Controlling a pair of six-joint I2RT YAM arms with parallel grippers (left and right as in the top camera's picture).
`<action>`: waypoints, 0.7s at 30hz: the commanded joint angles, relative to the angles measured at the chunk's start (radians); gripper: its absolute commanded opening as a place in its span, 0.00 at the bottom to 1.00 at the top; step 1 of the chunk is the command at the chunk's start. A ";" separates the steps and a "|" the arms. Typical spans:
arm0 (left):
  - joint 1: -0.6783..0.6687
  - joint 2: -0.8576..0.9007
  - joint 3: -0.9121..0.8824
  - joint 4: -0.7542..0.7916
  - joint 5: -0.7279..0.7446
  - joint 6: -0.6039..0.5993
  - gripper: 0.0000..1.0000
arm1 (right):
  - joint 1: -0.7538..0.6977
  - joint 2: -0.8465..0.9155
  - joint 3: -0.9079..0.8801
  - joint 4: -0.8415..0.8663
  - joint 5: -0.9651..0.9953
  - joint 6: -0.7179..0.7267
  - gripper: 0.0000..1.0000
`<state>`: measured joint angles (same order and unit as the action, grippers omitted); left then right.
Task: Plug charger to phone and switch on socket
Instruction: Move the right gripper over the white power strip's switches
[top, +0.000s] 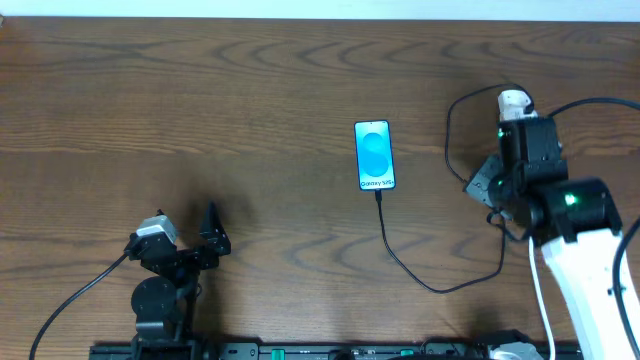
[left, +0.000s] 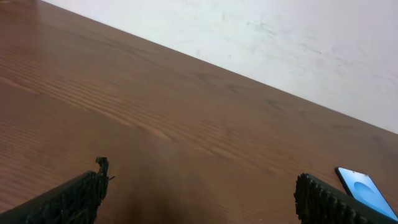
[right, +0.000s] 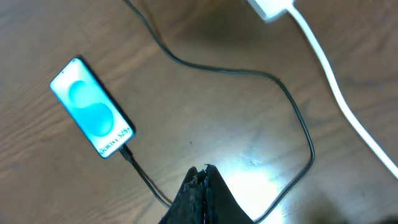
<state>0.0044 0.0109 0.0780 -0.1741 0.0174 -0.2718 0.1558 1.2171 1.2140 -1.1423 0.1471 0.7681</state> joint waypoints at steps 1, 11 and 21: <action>-0.004 -0.006 -0.020 -0.019 0.001 0.009 0.98 | -0.057 0.068 0.094 -0.045 -0.037 0.032 0.01; -0.004 -0.006 -0.020 -0.019 0.001 0.009 0.98 | -0.241 0.418 0.497 -0.299 -0.034 0.032 0.01; -0.004 -0.006 -0.020 -0.019 0.001 0.009 0.98 | -0.382 0.703 0.721 -0.332 -0.067 0.046 0.01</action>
<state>0.0044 0.0105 0.0780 -0.1745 0.0204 -0.2718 -0.1810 1.8511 1.8702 -1.4727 0.0986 0.7971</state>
